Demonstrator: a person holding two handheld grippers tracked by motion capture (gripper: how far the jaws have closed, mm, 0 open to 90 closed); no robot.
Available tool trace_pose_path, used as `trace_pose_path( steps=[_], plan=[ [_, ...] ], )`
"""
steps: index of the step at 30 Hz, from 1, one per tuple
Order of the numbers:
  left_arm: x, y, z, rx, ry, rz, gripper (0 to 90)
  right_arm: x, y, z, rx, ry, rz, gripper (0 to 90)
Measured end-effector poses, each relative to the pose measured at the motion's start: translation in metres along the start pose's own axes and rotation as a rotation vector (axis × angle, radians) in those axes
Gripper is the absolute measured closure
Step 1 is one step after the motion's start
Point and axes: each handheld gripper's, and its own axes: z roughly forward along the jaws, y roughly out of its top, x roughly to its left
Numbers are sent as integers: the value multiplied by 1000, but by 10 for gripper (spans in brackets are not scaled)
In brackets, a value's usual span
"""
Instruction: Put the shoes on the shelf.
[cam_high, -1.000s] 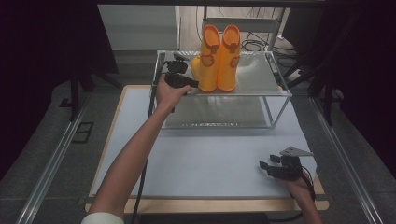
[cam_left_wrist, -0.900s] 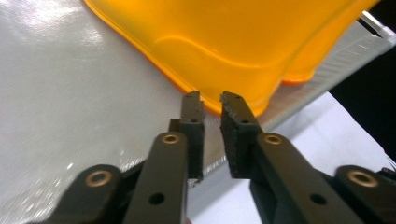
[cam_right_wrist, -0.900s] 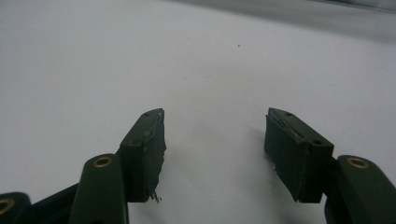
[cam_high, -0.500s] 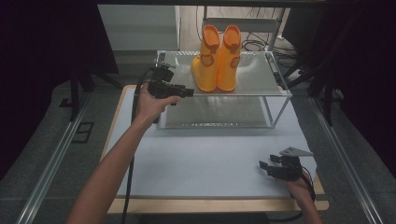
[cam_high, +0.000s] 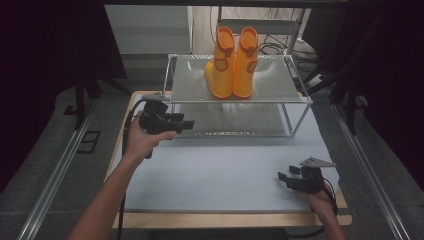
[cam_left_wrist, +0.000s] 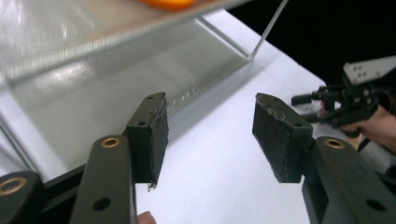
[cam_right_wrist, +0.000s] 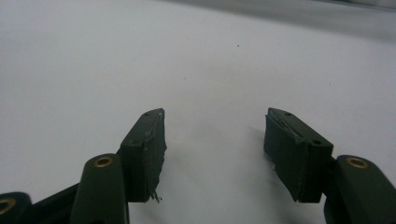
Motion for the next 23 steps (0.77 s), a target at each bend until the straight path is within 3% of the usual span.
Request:
trace_pose_path(
  steps=[12,19,23],
  plan=[
    [16,-65,9,33,8,-74,421,1,0,0,2,-5,-5,386],
    [21,-70,10,32,27,-97,414,2,0,0,6,-10,-18,379],
    [20,-72,12,42,49,-80,397,3,2,-1,-5,-14,-29,372]
  ],
)
